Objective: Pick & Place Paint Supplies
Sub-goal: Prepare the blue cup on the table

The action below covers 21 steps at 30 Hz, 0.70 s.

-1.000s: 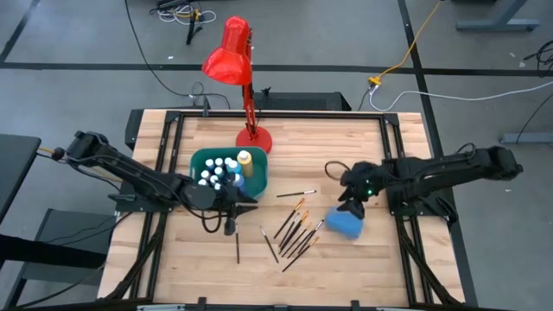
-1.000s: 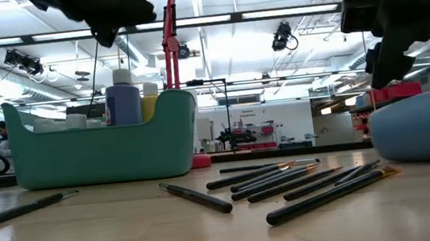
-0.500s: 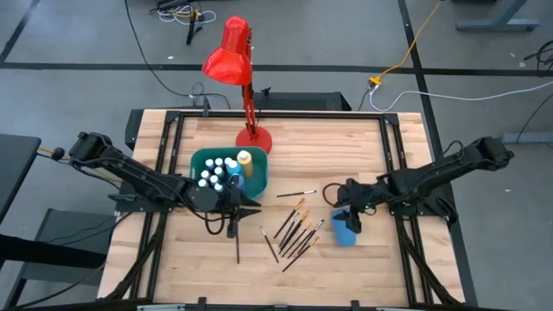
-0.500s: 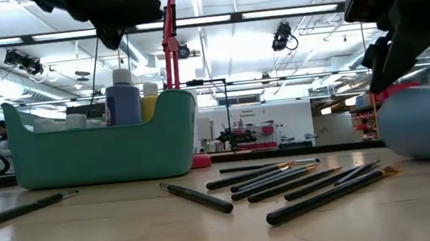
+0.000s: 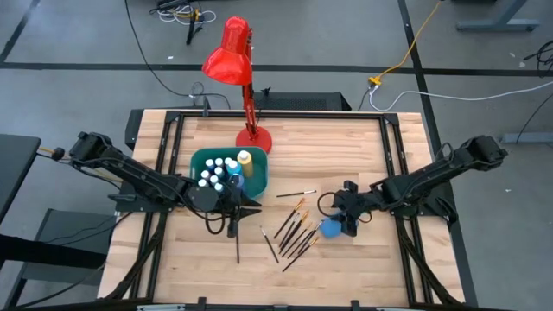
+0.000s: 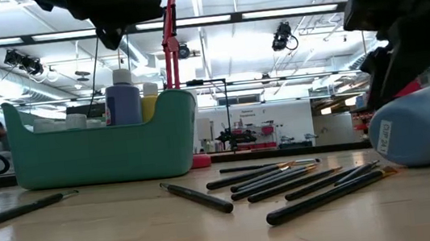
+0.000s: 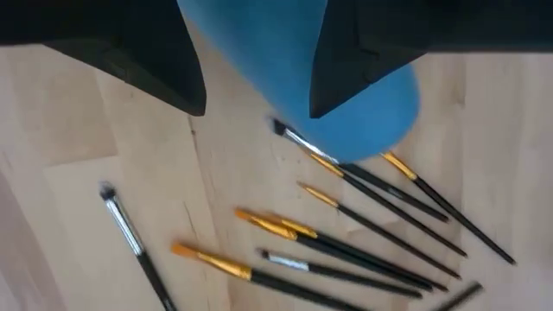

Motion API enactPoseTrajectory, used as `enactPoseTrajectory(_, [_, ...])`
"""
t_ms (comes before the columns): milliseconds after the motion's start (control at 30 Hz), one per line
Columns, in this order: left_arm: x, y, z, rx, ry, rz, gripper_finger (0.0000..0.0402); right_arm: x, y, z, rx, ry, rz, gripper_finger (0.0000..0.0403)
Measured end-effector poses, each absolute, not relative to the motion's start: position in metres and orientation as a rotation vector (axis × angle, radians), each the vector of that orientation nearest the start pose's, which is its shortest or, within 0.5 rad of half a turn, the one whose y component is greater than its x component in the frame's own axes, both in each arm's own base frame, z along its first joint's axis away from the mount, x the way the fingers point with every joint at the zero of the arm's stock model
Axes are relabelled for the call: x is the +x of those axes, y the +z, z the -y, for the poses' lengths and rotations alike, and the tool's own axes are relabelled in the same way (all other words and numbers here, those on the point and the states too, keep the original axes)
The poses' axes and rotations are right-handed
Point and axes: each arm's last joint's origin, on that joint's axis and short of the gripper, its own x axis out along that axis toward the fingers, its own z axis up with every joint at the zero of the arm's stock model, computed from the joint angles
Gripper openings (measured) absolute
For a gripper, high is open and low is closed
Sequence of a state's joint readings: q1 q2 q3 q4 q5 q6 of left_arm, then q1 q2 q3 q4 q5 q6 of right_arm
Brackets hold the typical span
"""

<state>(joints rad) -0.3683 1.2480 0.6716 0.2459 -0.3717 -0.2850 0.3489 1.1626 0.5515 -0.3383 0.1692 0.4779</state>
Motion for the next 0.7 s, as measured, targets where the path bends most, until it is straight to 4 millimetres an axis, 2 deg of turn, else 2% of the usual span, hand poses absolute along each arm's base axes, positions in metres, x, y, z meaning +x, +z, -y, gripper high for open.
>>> enactPoseTrajectory(100, [0.250,0.240,0.085,-0.181,0.051,-0.304,0.0082,0.197,0.187,-0.066,0.206,-0.043,-0.907,0.0220])
enactPoseTrajectory(233, [0.250,0.240,0.085,-0.190,0.051,-0.298,0.0082,0.192,0.215,-0.067,0.263,-0.011,-0.953,0.0220])
enactPoseTrajectory(333, [0.250,0.241,0.085,-0.208,0.053,-0.296,0.0082,0.182,0.238,-0.066,0.393,-0.024,-1.028,0.0220])
enactPoseTrajectory(433, [0.250,0.241,0.085,-0.236,0.057,-0.296,0.0082,0.169,0.248,-0.062,0.468,-0.081,-1.091,0.0220])
enactPoseTrajectory(533, [0.250,0.241,0.085,-0.236,0.057,-0.296,0.0082,0.153,0.248,-0.060,0.536,-0.153,-1.111,0.0220])
enactPoseTrajectory(700, [0.250,0.241,0.085,-0.235,0.057,-0.296,0.0082,0.140,0.215,-0.059,0.636,-0.184,-1.070,0.0220])
